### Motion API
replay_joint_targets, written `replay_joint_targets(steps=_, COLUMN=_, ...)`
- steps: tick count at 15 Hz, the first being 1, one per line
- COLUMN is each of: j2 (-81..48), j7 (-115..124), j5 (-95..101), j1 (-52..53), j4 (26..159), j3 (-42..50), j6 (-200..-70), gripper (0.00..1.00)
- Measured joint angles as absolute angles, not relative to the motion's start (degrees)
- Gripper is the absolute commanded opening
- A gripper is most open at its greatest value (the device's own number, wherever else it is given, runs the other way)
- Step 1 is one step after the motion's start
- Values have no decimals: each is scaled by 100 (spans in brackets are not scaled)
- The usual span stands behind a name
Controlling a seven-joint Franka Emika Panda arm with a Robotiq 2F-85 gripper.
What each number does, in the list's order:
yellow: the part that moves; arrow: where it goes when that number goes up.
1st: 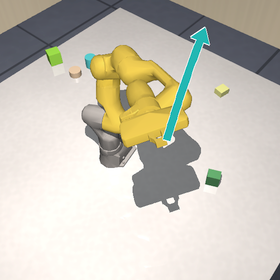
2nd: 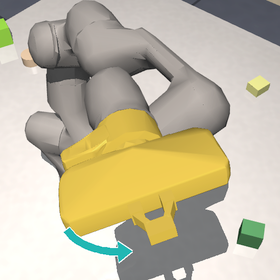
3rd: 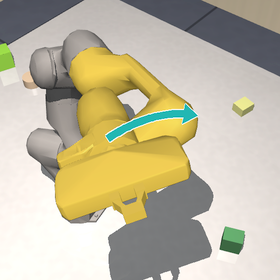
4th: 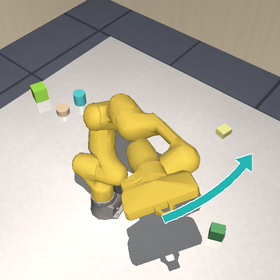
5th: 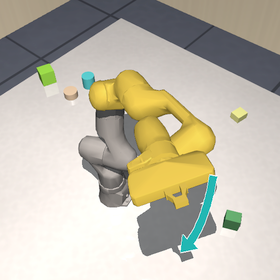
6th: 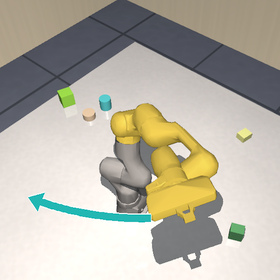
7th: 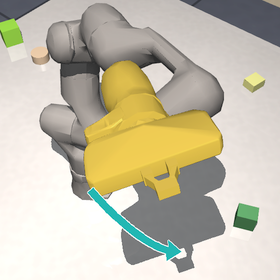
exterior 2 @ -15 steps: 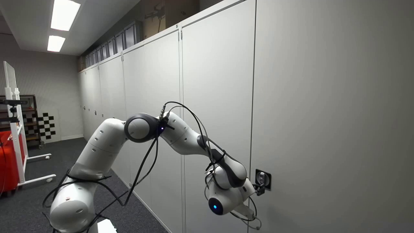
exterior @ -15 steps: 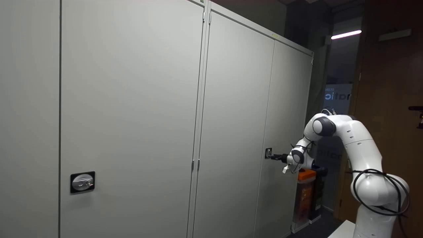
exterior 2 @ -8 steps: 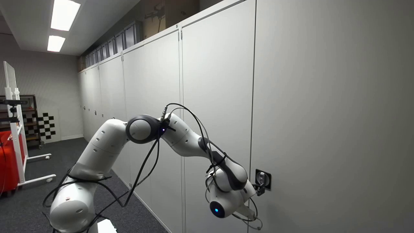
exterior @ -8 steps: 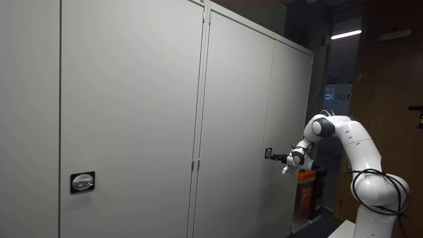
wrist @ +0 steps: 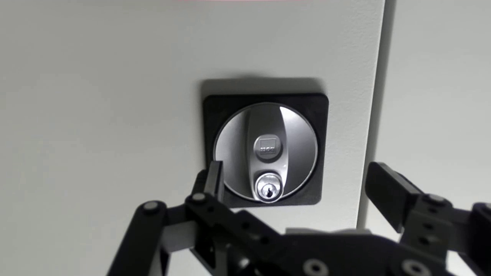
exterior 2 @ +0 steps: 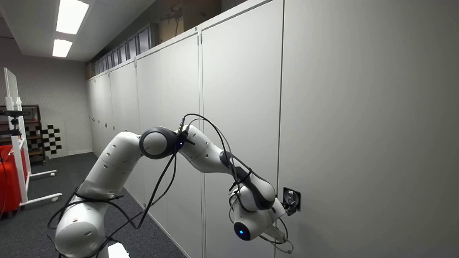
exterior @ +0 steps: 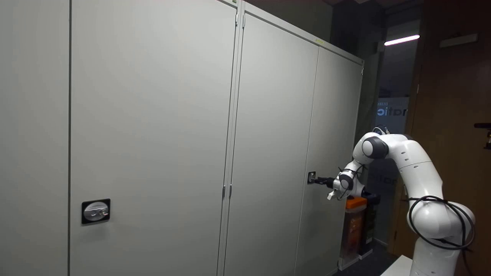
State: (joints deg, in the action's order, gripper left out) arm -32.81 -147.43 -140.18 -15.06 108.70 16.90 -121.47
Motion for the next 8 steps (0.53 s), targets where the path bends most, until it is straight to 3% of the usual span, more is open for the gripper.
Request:
replay_joint_targets(steps=5, j2=-3289, j7=-14743, j5=-14073, j1=-1505, j4=10773, j3=1690, j6=-12147, gripper=100)
replay_joint_targets(steps=6, j2=-3295, j7=-14743, j5=-14076, j1=-1506, j4=10753, j3=1691, j6=-12147, gripper=83)
replay_joint_targets(steps=8, j2=-3320, j7=-14743, j5=-14078, j1=-1506, j4=10701, j3=1691, j6=-12147, gripper=71)
